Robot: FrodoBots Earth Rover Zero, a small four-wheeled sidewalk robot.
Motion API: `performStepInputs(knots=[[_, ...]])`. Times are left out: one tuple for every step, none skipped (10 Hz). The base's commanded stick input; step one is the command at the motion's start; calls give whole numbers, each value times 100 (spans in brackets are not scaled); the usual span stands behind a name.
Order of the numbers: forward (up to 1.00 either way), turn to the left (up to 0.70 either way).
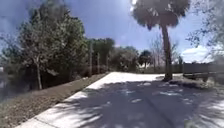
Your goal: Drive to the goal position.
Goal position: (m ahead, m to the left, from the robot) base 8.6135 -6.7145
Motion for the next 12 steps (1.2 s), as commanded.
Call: performStepInputs(knots=[[70, 0], [70, 0], [70, 0], [70, 0], [70, -5], [70, -27], [70, -35], [70, -14], [70, -1], [70, 0], [70, 0], [70, 0]])
